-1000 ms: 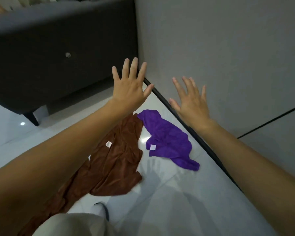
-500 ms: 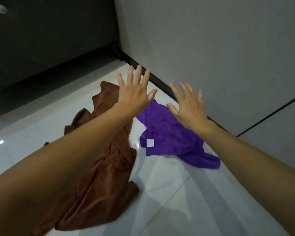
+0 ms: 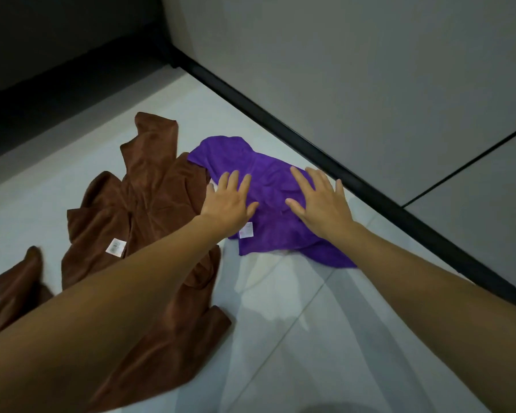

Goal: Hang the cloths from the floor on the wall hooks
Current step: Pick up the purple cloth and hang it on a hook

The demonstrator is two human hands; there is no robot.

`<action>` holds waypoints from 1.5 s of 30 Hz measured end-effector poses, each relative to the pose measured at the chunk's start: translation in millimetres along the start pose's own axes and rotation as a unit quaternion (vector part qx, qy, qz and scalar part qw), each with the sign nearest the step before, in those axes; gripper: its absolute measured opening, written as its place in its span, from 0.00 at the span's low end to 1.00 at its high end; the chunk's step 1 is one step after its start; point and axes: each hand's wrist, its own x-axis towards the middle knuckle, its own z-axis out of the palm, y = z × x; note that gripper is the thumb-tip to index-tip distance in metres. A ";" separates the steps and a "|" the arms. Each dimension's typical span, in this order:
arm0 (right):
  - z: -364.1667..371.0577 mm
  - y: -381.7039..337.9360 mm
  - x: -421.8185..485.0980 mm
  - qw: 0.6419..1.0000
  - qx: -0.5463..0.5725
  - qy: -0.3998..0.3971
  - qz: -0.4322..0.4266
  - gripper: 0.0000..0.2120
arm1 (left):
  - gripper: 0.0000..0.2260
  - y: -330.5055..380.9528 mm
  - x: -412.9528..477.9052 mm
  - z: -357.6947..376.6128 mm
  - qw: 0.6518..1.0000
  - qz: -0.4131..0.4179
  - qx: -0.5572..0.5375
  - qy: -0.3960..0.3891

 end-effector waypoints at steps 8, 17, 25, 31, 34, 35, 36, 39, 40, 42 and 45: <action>15.5 3.1 3.5 0.998 0.022 -0.053 0.020 0.33 | 0.29 9.2 23.9 29.0 0.991 0.018 -0.087 -0.100; 28.7 10.7 -1.7 0.994 0.063 -0.088 0.026 0.32 | 0.14 4.6 33.4 49.5 0.991 0.049 -0.071 -0.101; 19.5 7.0 0.6 0.987 0.126 -0.096 -0.025 0.32 | 0.07 -1.3 38.9 6.1 0.930 0.020 -0.365 -0.029; -6.9 -0.1 -2.1 0.939 0.327 -0.095 -0.041 0.36 | 0.08 13.6 42.1 -42.5 0.862 -0.047 -0.503 0.041; -14.3 -0.4 -3.8 0.929 0.360 -0.074 -0.048 0.39 | 0.05 17.2 43.3 -52.9 0.820 -0.084 -0.563 0.058; -16.9 0.0 -3.2 0.926 0.371 -0.059 -0.050 0.38 | 0.05 17.3 43.8 -56.4 0.802 -0.096 -0.587 0.059; -19.8 0.8 -2.2 0.920 0.387 -0.043 -0.048 0.36 | 0.05 17.6 43.9 -60.5 0.784 -0.110 -0.608 0.057; -30.9 1.6 1.2 0.894 0.447 0.013 -0.039 0.25 | 0.06 18.0 40.2 -75.2 0.725 -0.141 -0.673 0.040; -33.4 1.6 3.0 0.882 0.468 0.036 -0.038 0.19 | 0.06 19.1 37.3 -80.1 0.699 -0.133 -0.702 0.025; -39.2 0.9 6.8 0.858 0.508 0.079 -0.021 0.11 | 0.07 21.4 29.1 -88.7 0.671 -0.088 -0.736 -0.022; -50.4 4.0 16.0 0.798 0.587 0.130 0.031 0.08 | 0.18 18.7 22.4 -89.7 0.684 -0.011 -0.722 -0.108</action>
